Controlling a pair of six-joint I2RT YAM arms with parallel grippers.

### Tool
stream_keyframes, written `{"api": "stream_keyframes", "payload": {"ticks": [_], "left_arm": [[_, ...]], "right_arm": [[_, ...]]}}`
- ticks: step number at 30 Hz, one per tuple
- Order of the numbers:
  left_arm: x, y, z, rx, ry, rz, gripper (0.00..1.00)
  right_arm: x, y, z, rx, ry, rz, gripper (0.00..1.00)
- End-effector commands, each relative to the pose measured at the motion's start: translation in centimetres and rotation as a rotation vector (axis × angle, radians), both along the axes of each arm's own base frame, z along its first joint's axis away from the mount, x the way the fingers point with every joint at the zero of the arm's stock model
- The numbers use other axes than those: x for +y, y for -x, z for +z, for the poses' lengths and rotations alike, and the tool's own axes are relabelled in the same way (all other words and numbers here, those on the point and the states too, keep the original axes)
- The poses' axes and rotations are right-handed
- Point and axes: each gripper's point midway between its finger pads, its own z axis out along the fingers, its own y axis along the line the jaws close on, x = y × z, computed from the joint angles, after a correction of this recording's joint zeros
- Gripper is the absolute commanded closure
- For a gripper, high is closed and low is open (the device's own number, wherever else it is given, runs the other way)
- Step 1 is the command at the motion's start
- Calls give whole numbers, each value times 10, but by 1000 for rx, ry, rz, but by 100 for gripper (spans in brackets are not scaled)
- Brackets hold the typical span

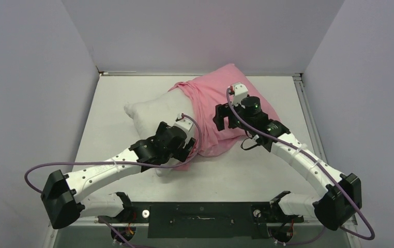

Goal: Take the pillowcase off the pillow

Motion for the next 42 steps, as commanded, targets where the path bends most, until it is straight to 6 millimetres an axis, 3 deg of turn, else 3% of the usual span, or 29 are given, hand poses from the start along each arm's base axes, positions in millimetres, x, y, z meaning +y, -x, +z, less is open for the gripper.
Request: {"api": "stream_keyframes", "payload": {"ticks": [1, 5, 7, 11, 14, 15, 19, 25, 31, 34, 38, 42], "left_arm": [[0, -20, -2, -57, 25, 152, 4], [1, -31, -24, -36, 9, 212, 3], [-5, -34, -29, -14, 45, 201, 17], [-18, -36, -20, -13, 130, 164, 51], [-20, -37, -9, -25, 160, 156, 94], [-21, -37, -4, -29, 170, 150, 100], [-27, -34, 15, -30, 220, 116, 100], [-38, -28, 51, -39, 308, 64, 100], [-37, -26, 78, -55, 360, 46, 100], [-31, -27, 83, -57, 362, 52, 100], [-22, -26, 90, -63, 377, 55, 100], [-10, -25, 95, -58, 389, 61, 100]], "right_arm": [[8, 27, -7, 26, -73, 90, 10], [10, 52, -38, 108, -81, 150, 10], [11, 62, -52, 139, -93, 167, 10], [21, 78, -72, 182, -149, 193, 10], [35, 86, -81, 186, -193, 216, 10], [40, 90, -87, 189, -199, 220, 10], [50, 85, -98, 164, -203, 163, 10], [74, 69, -90, 86, -245, 118, 10], [95, 54, -95, 71, -233, 89, 9], [89, 42, -103, 63, -183, 26, 2], [75, 33, -110, 47, -114, -31, 28], [57, 23, -105, 19, -85, -86, 74]]}}
